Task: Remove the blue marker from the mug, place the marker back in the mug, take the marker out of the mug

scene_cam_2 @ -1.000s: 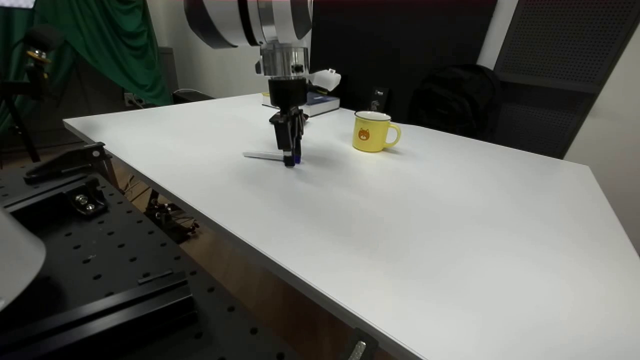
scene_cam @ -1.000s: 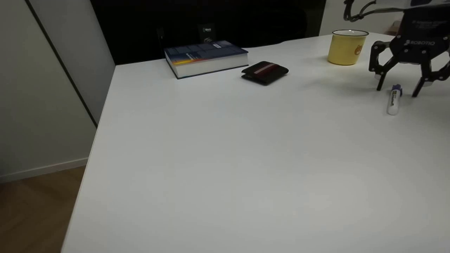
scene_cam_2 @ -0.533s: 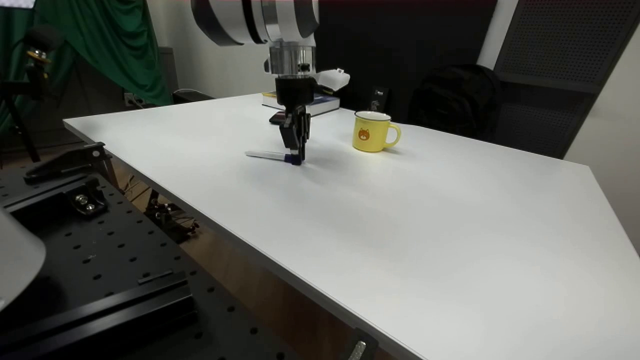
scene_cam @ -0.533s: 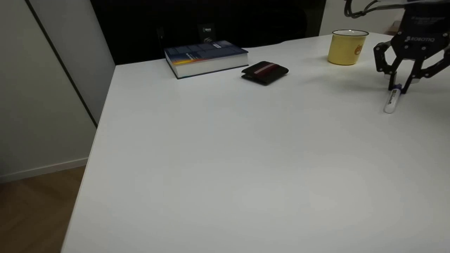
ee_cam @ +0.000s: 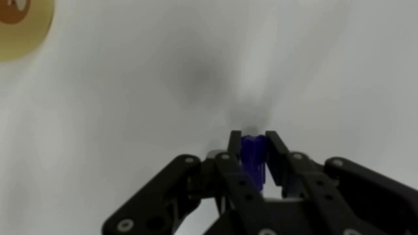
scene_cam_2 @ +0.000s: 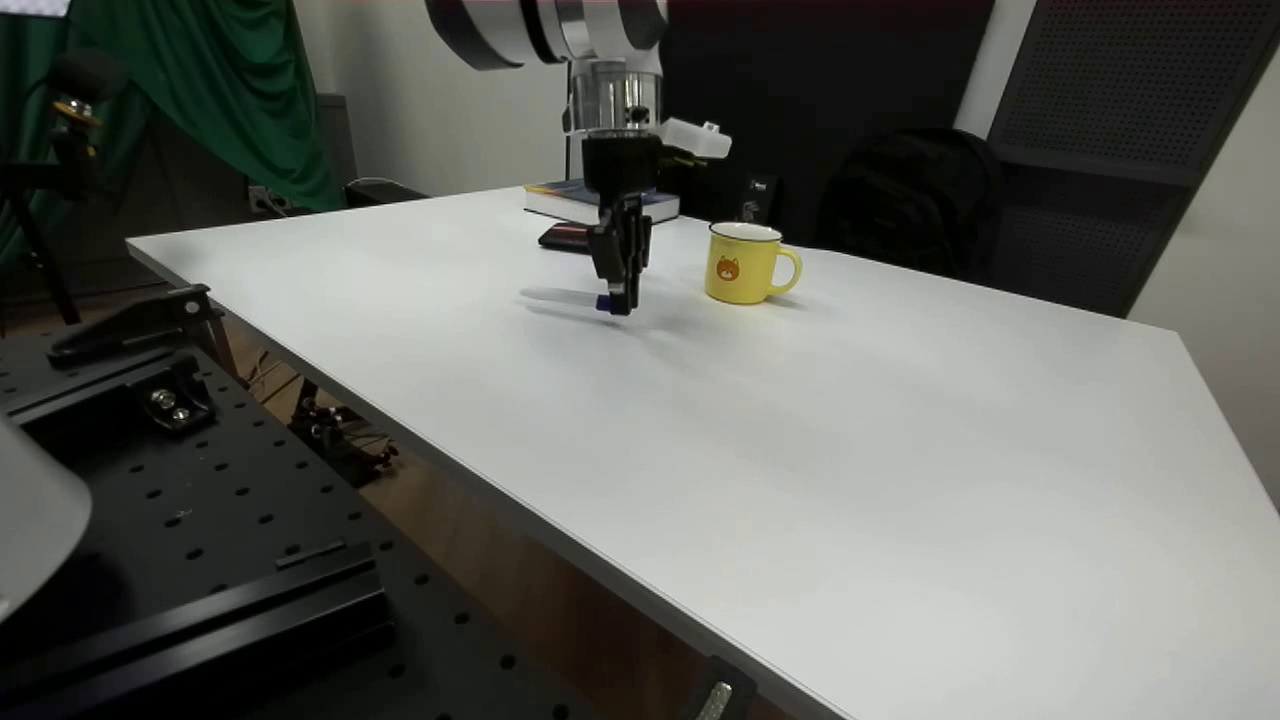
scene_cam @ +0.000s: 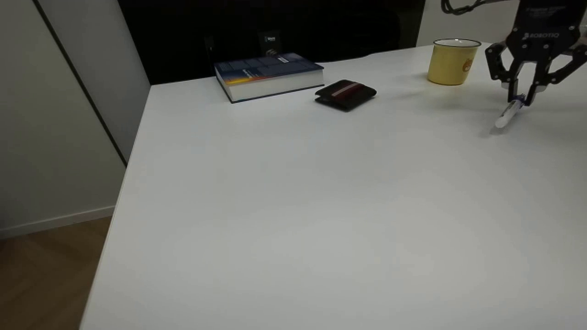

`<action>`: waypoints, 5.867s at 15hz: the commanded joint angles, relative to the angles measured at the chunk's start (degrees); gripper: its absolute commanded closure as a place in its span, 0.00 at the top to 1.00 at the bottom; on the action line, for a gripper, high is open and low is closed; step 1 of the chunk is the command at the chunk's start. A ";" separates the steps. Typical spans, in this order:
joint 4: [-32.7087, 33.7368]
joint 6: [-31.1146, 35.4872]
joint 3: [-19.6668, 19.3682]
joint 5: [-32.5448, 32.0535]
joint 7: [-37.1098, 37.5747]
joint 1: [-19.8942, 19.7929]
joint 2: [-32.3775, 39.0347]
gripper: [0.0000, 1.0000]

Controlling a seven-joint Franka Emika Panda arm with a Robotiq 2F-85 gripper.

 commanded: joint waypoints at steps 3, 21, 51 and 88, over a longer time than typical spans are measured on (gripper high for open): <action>5.13 -8.26 -0.62 -0.98 1.39 1.96 -1.74 0.06; 17.48 -39.56 -1.46 -39.74 21.45 11.26 -0.63 0.06; 27.51 -45.90 -0.54 -70.65 52.96 8.04 10.70 0.06; 34.36 -30.26 2.16 -54.74 45.44 1.29 16.17 1.00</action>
